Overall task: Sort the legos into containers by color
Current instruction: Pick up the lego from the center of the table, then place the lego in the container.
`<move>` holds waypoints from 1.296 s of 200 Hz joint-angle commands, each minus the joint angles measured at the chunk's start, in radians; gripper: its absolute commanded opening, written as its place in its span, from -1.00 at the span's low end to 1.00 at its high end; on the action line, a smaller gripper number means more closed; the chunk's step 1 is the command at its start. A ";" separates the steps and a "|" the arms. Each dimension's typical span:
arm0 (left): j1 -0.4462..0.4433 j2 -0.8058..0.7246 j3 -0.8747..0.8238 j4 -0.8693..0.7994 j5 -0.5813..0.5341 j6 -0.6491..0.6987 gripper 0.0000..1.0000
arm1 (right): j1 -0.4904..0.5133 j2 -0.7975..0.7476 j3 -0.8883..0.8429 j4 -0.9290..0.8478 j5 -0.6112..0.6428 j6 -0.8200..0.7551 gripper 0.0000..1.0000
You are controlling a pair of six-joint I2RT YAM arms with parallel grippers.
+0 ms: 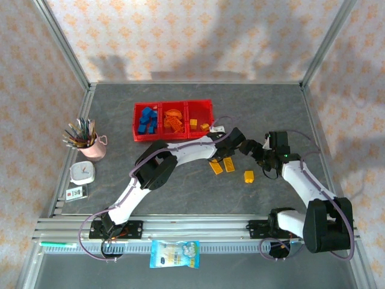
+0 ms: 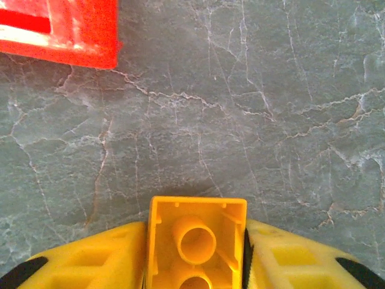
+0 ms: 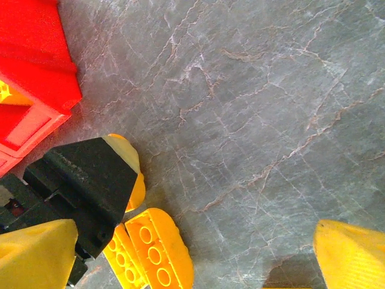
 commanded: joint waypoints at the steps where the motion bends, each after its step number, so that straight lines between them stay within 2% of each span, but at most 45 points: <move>1: 0.003 0.006 0.026 -0.053 -0.034 0.021 -0.22 | -0.003 -0.005 -0.008 0.020 -0.016 -0.010 1.00; 35: 0.003 -0.040 0.011 -0.052 -0.044 0.038 -0.33 | -0.003 -0.018 0.010 0.007 -0.034 -0.031 0.99; 93: 0.004 -0.202 -0.052 -0.037 -0.064 0.100 -0.36 | -0.002 -0.033 0.070 -0.037 -0.043 -0.057 0.99; 150: 0.072 -0.314 -0.042 -0.094 -0.188 0.206 -0.36 | 0.060 -0.033 0.102 -0.044 -0.014 -0.051 0.99; 191: 0.172 -0.295 -0.021 -0.059 -0.185 0.276 -0.36 | 0.144 0.000 0.119 -0.001 0.022 -0.013 0.99; 259: 0.269 -0.091 0.169 -0.075 -0.186 0.348 -0.34 | 0.181 0.057 0.160 0.031 0.053 0.009 0.99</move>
